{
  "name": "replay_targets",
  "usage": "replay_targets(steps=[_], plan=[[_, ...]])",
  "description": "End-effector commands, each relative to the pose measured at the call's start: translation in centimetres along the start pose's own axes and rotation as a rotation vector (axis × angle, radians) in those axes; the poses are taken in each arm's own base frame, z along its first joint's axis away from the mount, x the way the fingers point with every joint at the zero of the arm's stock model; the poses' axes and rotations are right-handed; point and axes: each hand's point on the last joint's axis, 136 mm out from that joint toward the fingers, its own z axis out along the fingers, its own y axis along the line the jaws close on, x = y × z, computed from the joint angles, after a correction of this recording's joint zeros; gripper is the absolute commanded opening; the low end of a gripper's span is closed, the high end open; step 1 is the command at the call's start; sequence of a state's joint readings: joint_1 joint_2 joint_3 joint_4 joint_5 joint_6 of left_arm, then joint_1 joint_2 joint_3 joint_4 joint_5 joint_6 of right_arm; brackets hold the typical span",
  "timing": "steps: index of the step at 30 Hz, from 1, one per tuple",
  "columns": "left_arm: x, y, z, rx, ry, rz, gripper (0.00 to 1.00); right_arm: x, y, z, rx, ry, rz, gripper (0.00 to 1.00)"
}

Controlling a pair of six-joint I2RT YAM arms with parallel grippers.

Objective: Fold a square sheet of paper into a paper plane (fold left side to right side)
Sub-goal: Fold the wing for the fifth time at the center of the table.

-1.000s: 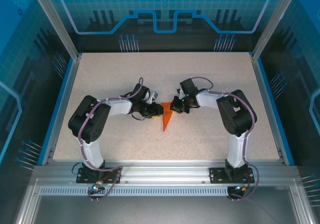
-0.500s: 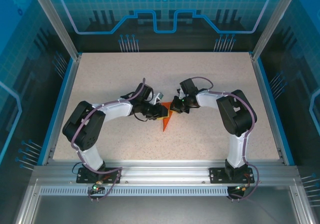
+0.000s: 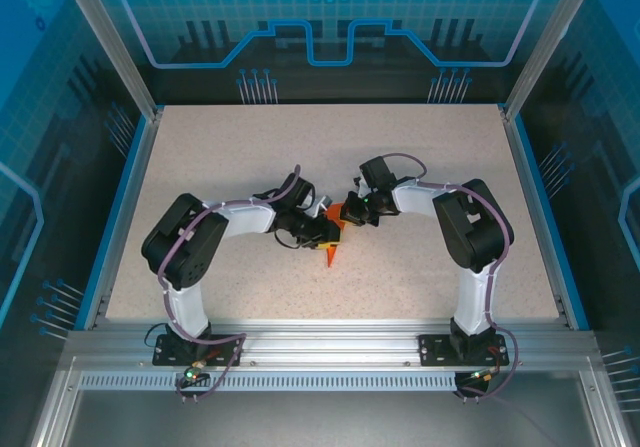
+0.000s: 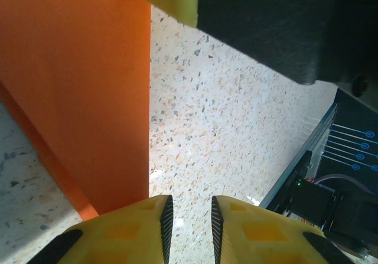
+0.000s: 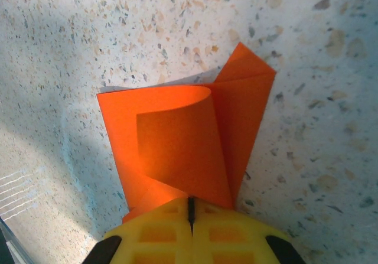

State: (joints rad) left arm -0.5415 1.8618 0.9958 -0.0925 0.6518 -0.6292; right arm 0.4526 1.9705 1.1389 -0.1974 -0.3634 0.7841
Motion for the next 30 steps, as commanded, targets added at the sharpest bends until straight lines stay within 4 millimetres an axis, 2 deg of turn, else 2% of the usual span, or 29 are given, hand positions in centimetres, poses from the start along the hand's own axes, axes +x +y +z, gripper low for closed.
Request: replay_targets(steps=[1,10,16,23,27,30], plan=[[0.8,0.7,0.8,-0.015,0.034,-0.023,0.28,3.3,-4.4,2.0,0.149,0.111,0.059,0.00],[2.2,2.6,1.6,-0.061,0.061,-0.060,0.28,3.2,-4.3,2.0,0.146,0.111,0.052,0.00],[2.8,3.8,1.9,-0.104,0.071,-0.084,0.27,2.7,-3.5,1.7,0.118,0.089,0.029,0.00],[3.9,5.1,2.2,-0.158,0.088,-0.113,0.18,0.8,-0.4,0.3,0.038,0.023,-0.038,0.00],[3.9,5.4,1.9,-0.185,0.077,-0.122,0.10,-0.1,1.5,-1.6,-0.013,-0.042,-0.077,0.00],[4.0,5.6,2.0,-0.193,0.075,-0.125,0.05,-0.1,2.2,-3.1,-0.038,-0.077,-0.101,0.00]])
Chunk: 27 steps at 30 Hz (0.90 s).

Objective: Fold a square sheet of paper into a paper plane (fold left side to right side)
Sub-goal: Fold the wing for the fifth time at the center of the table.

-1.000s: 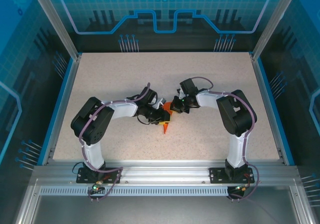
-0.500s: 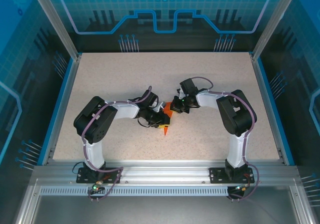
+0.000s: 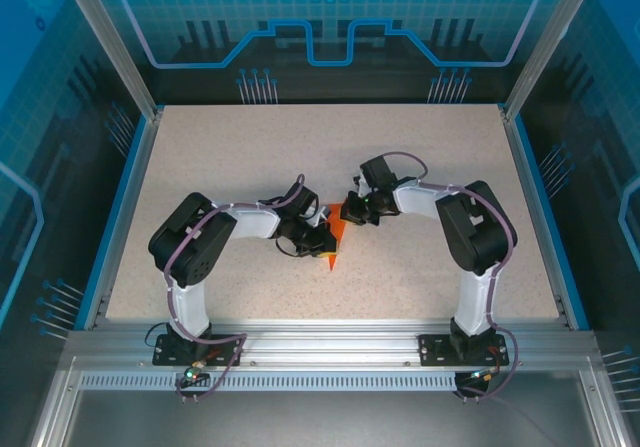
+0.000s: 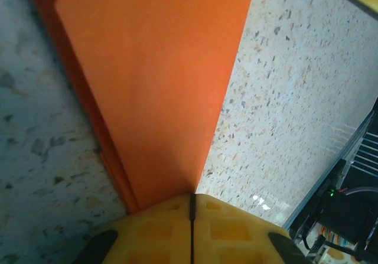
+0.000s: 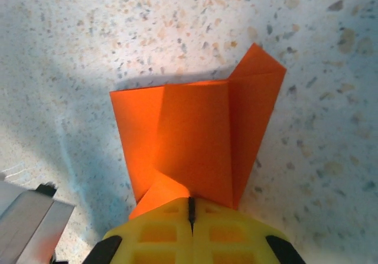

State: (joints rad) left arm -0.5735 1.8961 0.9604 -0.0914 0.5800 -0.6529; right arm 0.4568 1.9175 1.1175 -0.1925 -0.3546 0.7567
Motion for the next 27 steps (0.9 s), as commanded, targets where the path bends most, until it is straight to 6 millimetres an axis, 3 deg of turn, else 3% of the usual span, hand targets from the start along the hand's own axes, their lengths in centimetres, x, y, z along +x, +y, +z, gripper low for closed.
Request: replay_targets(steps=[1,6,13,27], plan=[[2.4,3.1,0.7,-0.105,0.061,-0.076,0.04,-0.1,1.6,-2.1,-0.035,-0.053,-0.062,0.00],[2.5,3.2,0.7,-0.108,0.060,-0.081,0.00,1.5,2.4,-2.9,-0.093,-0.037,-0.082,0.00],[2.5,3.2,0.7,-0.111,0.060,-0.084,0.00,3.6,2.9,-1.4,-0.119,0.022,-0.099,0.00],[2.5,3.3,0.7,-0.114,0.062,-0.083,0.00,4.0,1.3,1.3,-0.064,0.076,-0.119,0.00]])
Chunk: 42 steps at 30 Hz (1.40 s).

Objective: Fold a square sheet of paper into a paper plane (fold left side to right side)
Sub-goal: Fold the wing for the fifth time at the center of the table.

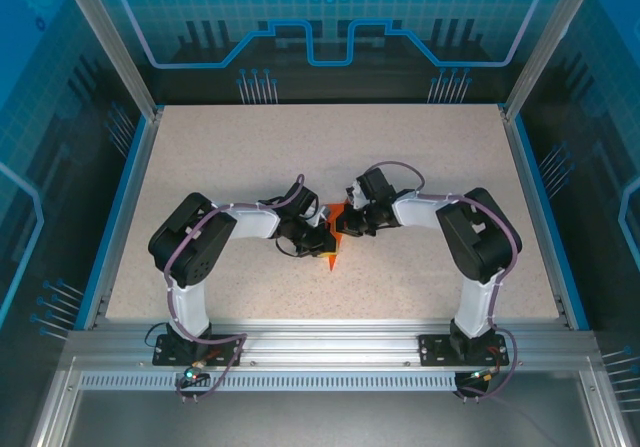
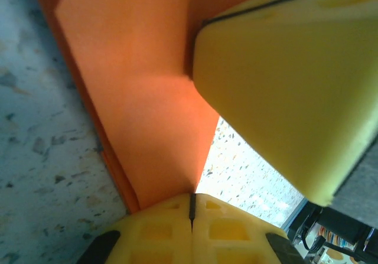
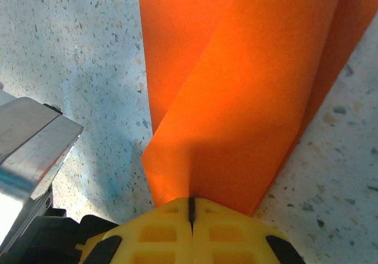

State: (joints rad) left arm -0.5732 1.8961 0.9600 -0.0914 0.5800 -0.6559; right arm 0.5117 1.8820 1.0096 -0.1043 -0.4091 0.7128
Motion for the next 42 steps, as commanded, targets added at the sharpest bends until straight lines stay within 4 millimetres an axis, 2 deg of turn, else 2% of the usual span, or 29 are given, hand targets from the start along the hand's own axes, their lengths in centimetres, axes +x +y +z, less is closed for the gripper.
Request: replay_targets(steps=[1,6,13,25,42], plan=[[2.5,3.3,0.7,-0.113,0.062,-0.079,0.00,0.3,0.2,0.6,0.001,0.021,-0.022,0.00],[2.5,3.3,0.6,-0.116,0.063,-0.078,0.00,0.1,-1.1,1.3,0.049,0.030,-0.024,0.00],[2.6,3.4,0.6,-0.120,0.069,-0.079,0.00,-0.8,-2.3,1.1,0.102,0.020,-0.048,0.00],[2.7,3.4,0.6,-0.122,0.071,-0.078,0.00,-3.9,-2.5,0.3,0.087,-0.024,-0.052,0.00],[2.8,3.6,0.7,-0.123,0.073,-0.081,0.00,-7.7,-4.3,0.3,0.037,-0.056,0.005,0.00]])
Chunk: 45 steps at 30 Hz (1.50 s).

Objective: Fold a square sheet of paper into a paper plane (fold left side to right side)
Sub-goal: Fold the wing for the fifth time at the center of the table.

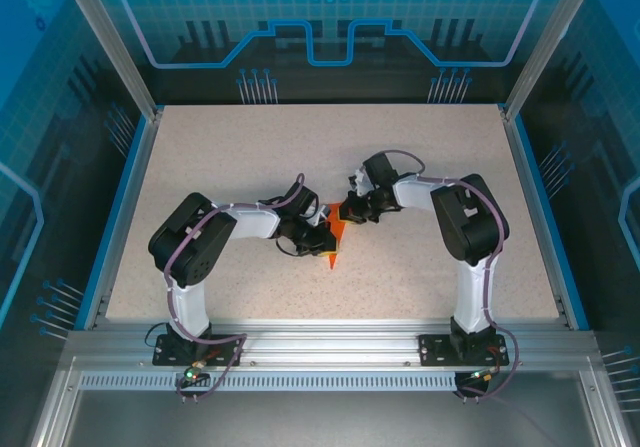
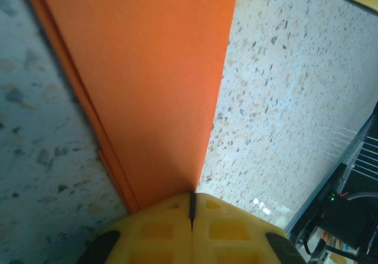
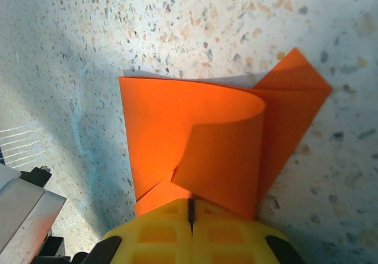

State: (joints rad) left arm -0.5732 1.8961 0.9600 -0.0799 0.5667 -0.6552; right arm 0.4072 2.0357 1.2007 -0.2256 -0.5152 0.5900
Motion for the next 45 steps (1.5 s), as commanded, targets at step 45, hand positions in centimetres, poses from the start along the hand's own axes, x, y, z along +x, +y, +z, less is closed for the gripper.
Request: replay_targets(steps=[45], plan=[[2.8,2.9,0.3,-0.104,0.064,-0.073,0.00,-4.3,2.0,-6.5,-0.030,-0.199,-0.014,0.00]])
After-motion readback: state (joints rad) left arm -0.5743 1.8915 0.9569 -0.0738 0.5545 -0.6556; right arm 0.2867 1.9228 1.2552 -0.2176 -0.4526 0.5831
